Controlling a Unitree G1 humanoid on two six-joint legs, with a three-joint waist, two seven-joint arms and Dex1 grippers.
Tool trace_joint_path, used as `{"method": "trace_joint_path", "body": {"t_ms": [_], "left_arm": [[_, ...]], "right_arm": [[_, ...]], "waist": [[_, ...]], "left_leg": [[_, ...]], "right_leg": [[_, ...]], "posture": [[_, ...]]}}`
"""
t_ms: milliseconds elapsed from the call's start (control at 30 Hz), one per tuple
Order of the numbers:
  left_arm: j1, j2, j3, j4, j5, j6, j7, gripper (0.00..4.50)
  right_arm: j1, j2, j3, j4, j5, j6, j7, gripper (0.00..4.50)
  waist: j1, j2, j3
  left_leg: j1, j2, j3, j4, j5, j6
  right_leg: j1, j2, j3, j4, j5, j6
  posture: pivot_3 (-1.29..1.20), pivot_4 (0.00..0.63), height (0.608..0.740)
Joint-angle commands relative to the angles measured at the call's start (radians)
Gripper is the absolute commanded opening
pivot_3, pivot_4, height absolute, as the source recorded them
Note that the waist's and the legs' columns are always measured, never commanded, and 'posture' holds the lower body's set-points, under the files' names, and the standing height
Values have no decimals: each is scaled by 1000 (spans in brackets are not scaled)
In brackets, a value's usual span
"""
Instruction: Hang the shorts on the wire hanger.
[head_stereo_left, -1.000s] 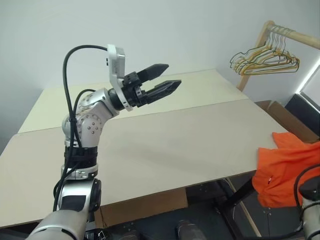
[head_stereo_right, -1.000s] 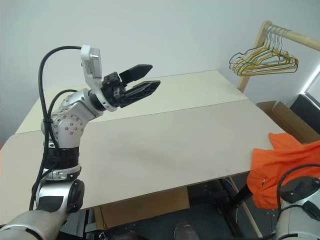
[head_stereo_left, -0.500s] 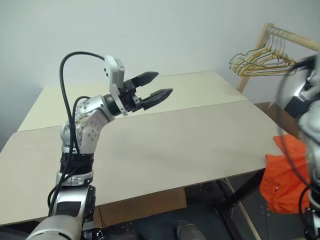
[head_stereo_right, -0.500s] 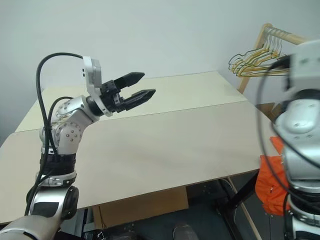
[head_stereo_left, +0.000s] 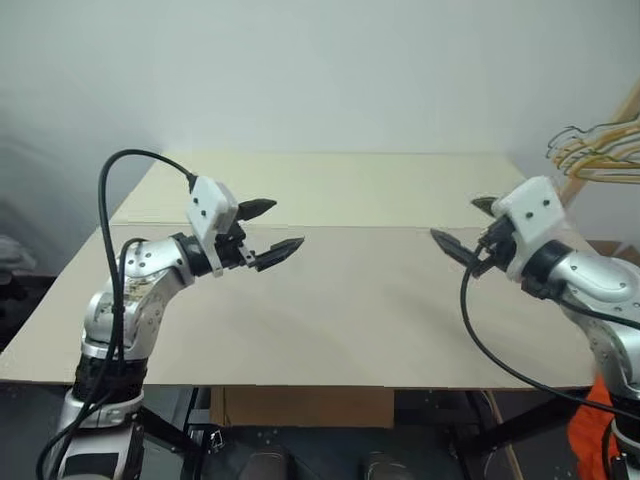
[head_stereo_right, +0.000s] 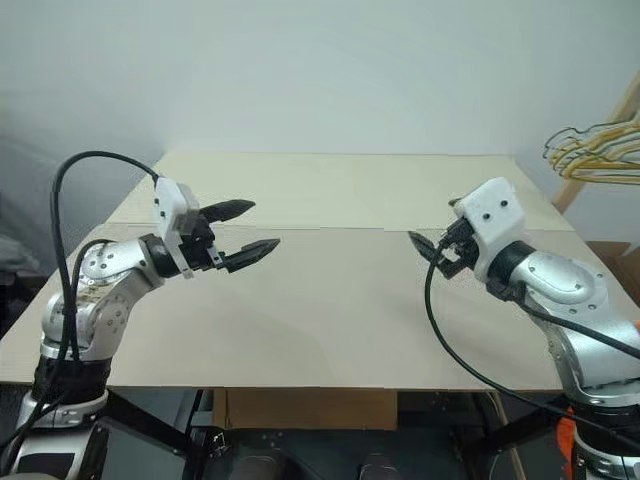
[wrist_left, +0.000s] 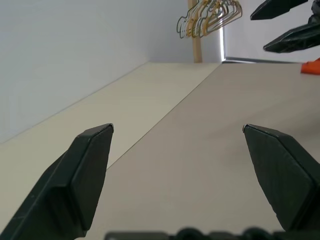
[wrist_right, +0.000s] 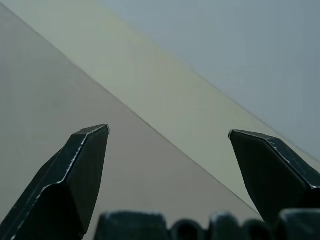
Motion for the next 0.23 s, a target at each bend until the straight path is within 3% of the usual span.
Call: {"method": "trace_joint_path", "body": {"t_ms": [33, 233], "left_arm": [[-5, 14, 20, -50, -15, -8, -4, 4500], [-26, 17, 19, -24, -20, -8, -12, 4500]], "right_arm": [[-1, -35, -41, 18, 2, -52, 82, 4445], [16, -24, -43, -2, -12, -52, 92, 4445]], "waist": [[16, -1, 0], [32, -3, 0]], "left_leg": [[0, 0, 1, 0, 0, 0], [-3, 1, 2, 1, 0, 0]], "right_leg": [[0, 0, 0, 0, 0, 0], [-4, -1, 0, 0, 0, 0]], "posture": [[255, 0, 740], [244, 0, 740]]}}
